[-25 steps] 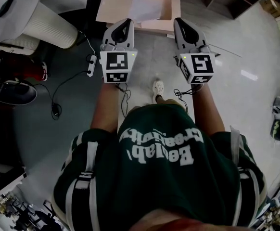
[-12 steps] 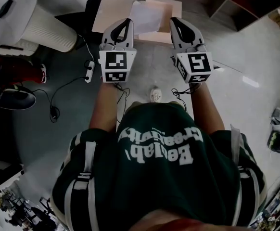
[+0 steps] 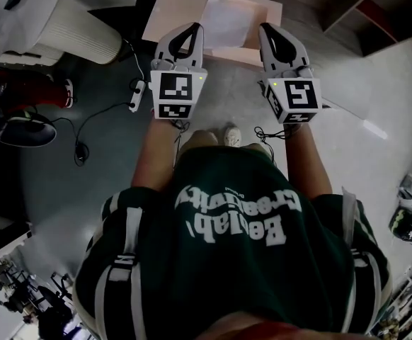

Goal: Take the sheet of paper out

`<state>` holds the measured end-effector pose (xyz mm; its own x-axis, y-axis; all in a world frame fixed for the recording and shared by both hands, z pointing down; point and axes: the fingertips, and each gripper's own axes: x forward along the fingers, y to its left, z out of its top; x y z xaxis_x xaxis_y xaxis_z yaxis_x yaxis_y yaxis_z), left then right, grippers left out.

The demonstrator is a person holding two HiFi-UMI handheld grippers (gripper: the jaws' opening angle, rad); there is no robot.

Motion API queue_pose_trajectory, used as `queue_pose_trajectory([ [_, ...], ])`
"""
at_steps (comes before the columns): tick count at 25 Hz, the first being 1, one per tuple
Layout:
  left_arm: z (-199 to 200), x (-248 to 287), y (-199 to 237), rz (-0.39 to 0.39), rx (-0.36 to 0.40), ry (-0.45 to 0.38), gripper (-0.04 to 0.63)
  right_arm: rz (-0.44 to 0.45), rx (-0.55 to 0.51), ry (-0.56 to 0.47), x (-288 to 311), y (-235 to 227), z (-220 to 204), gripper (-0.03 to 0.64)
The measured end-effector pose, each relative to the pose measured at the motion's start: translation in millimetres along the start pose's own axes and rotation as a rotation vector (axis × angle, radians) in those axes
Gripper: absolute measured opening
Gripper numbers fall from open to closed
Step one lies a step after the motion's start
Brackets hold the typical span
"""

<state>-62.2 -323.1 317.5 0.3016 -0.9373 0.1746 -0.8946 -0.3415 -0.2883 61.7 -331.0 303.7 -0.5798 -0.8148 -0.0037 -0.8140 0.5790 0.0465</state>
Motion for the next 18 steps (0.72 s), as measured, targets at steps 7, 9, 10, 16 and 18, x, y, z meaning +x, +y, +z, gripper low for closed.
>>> queue_pose_trajectory([
  [7, -13, 11, 1, -0.016, 0.028, 0.027, 0.018, 0.004, 0.029, 0.014, 10, -4, -11, 0.035],
  [9, -19, 17, 1, -0.029, 0.039, 0.038, 0.018, 0.001, 0.029, 0.026, 14, -7, -15, 0.035],
  [10, -22, 21, 0, -0.036, 0.044, 0.042, 0.018, -0.001, 0.028, 0.034, 16, -9, -18, 0.035],
  [16, -42, 54, 6, -0.074, 0.073, 0.075, 0.020, -0.022, 0.047, 0.062, 44, -24, -32, 0.035],
  [18, -52, 65, 10, -0.091, 0.082, 0.094, 0.020, -0.029, 0.046, 0.065, 55, -27, -35, 0.035],
])
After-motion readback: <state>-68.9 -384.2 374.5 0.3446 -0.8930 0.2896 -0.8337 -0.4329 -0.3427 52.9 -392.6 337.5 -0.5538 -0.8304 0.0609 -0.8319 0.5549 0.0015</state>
